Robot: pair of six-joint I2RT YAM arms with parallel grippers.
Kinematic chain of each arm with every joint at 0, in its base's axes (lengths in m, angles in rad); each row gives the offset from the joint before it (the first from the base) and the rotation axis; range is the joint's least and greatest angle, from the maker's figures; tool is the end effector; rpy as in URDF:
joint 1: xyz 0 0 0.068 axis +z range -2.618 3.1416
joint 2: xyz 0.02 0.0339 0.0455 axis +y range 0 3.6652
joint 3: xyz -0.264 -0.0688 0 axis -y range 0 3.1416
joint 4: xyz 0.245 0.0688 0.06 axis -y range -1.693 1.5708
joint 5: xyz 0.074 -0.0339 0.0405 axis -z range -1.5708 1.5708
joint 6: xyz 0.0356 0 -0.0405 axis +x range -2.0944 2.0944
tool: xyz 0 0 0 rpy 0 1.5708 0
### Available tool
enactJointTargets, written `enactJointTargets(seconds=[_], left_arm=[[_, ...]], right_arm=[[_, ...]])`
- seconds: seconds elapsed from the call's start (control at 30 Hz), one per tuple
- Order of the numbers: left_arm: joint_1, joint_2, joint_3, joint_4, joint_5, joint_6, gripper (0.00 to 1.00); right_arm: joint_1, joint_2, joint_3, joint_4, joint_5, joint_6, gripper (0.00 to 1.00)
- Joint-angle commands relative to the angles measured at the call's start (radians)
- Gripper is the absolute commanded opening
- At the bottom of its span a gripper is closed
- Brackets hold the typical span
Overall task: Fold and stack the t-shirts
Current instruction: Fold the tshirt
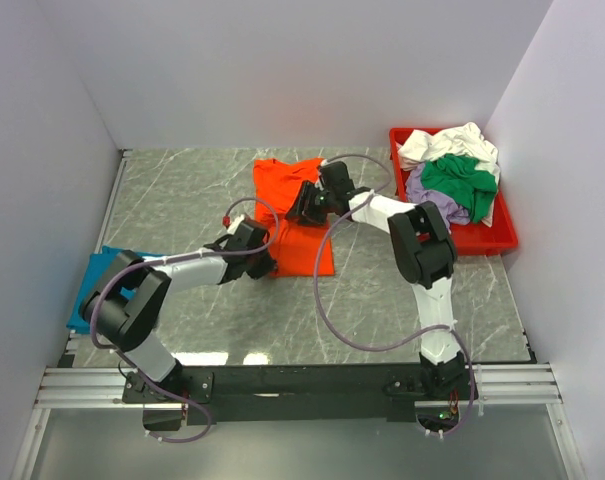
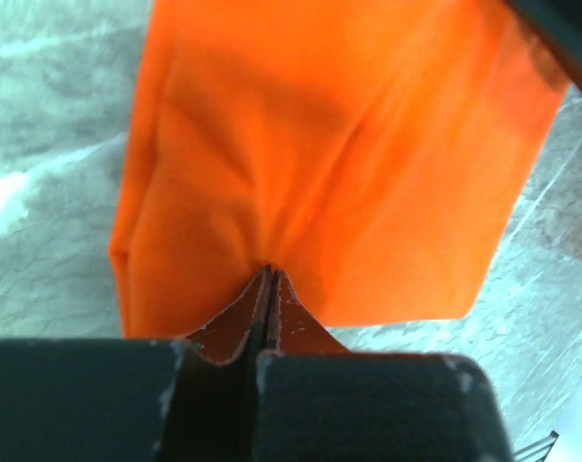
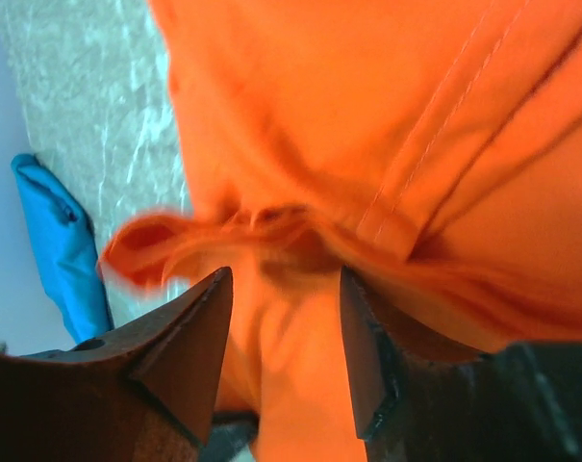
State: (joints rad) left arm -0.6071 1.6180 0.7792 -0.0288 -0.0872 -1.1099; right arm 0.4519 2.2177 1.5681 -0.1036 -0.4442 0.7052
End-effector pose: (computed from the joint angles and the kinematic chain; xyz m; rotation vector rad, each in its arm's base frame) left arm 0.2577 -0.1752 0.1516 -0.6728 2.4558 -0.6343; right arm 0.4323 0.2268 0.1511 0.0727 2.4940 1.0577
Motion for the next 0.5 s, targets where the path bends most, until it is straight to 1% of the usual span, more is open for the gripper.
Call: enactJointTargets(seconds=[0.0, 0.1, 0.2, 0.23, 0.37, 0.47], left_arm=[[0.030, -0.040, 0.089, -0.086, -0.013, 0.054, 0.01], [0.085, -0.032, 0.149, -0.095, 0.006, 0.071, 0.01], [0.134, 0.023, 0.216, -0.095, 0.030, 0.093, 0.01], [0.145, 0.040, 0.262, -0.097, 0.041, 0.113, 0.01], [0.204, 0.143, 0.377, -0.089, 0.078, 0.154, 0.01], [0.222, 0.219, 0.454, -0.103, 0.090, 0.173, 0.01]], right_arm=[[0.004, -0.145, -0.040, 0.059, 0.002, -0.039, 0.56], [-0.002, -0.211, -0.095, 0.064, 0.042, -0.024, 0.57], [-0.013, -0.248, -0.141, 0.071, 0.078, -0.001, 0.56], [-0.016, -0.251, -0.146, 0.070, 0.082, 0.000, 0.55], [-0.033, -0.213, -0.143, 0.070, 0.070, 0.002, 0.52], [-0.067, -0.159, -0.125, 0.061, 0.047, 0.005, 0.50]])
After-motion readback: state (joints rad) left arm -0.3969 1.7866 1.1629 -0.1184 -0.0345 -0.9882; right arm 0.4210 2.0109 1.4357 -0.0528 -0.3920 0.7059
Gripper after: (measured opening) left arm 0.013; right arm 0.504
